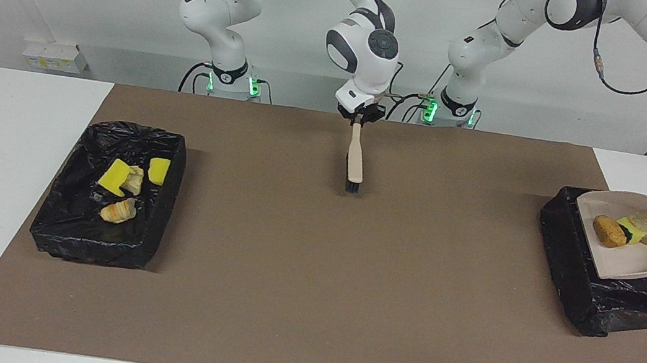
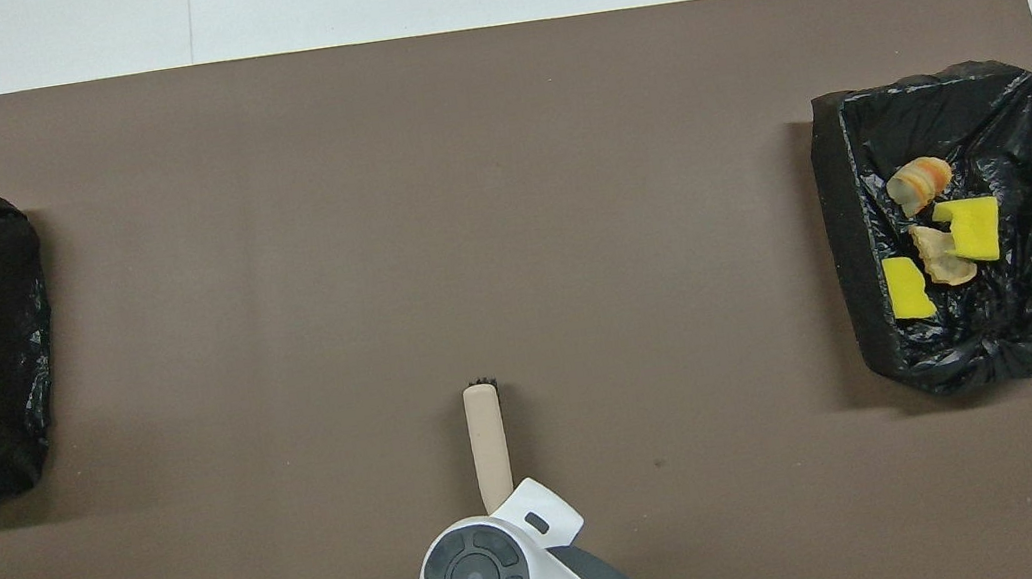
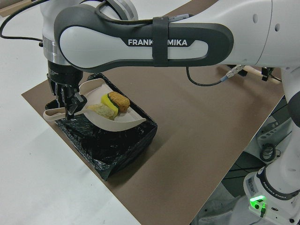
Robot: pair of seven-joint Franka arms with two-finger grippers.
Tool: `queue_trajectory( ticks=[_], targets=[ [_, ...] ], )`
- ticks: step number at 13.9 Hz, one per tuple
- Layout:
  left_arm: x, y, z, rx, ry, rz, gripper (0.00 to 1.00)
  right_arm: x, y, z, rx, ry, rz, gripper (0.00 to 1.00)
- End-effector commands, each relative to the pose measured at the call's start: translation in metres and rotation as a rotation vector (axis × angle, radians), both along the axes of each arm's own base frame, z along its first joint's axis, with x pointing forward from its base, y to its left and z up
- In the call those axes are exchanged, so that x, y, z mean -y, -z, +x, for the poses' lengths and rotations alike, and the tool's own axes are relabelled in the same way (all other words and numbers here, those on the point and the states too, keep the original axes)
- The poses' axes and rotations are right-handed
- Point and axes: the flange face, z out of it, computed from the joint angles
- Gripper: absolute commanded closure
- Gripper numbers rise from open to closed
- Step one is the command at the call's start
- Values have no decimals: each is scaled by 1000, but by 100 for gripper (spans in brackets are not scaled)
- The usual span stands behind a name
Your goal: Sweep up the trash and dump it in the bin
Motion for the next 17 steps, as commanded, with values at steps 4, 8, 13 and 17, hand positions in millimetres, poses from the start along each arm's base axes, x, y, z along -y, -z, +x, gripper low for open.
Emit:
queue_trajectory(
  ticks=[4, 8, 13, 17],
  targets=[
    [10, -39, 5, -4, 99, 267, 100, 16, 10, -7, -13, 12, 71, 100],
    [24, -44, -12, 1, -13, 405, 100, 19, 14, -4, -27, 38, 97, 69],
    [50, -54, -22, 39, -56, 540, 100, 14, 11, 6, -24, 46, 110, 35],
    [73, -88, -27, 81, -47, 559, 100, 34, -19, 53, 43, 99, 134, 0]
  ],
)
